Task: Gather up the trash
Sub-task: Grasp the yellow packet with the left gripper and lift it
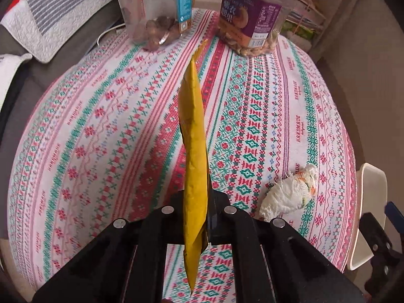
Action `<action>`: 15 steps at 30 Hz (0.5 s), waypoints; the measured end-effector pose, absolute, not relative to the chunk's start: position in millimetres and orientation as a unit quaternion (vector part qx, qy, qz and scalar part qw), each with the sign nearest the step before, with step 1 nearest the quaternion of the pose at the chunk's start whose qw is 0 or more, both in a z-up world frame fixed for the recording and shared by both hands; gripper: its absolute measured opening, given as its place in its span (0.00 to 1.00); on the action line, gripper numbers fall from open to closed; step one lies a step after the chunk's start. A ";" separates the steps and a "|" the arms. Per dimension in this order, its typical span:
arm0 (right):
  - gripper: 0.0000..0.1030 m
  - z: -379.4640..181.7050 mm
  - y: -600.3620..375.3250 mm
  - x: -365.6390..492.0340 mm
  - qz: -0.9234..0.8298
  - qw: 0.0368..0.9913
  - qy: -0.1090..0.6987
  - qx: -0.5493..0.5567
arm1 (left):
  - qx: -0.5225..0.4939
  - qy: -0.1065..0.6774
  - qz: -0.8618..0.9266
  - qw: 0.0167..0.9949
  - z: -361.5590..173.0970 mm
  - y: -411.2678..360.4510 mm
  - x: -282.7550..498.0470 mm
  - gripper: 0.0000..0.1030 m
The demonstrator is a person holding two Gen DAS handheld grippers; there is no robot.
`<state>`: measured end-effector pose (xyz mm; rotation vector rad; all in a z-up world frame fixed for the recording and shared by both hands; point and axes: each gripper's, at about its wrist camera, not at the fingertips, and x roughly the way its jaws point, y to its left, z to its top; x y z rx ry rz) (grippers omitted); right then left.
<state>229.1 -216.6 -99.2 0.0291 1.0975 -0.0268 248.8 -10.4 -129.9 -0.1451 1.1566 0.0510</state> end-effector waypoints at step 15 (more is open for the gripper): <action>0.88 -158.5 -159.3 271.0 -0.016 0.831 0.551 0.076 | -0.055 0.481 0.025 0.874 -68.8 74.9 210.4 0.07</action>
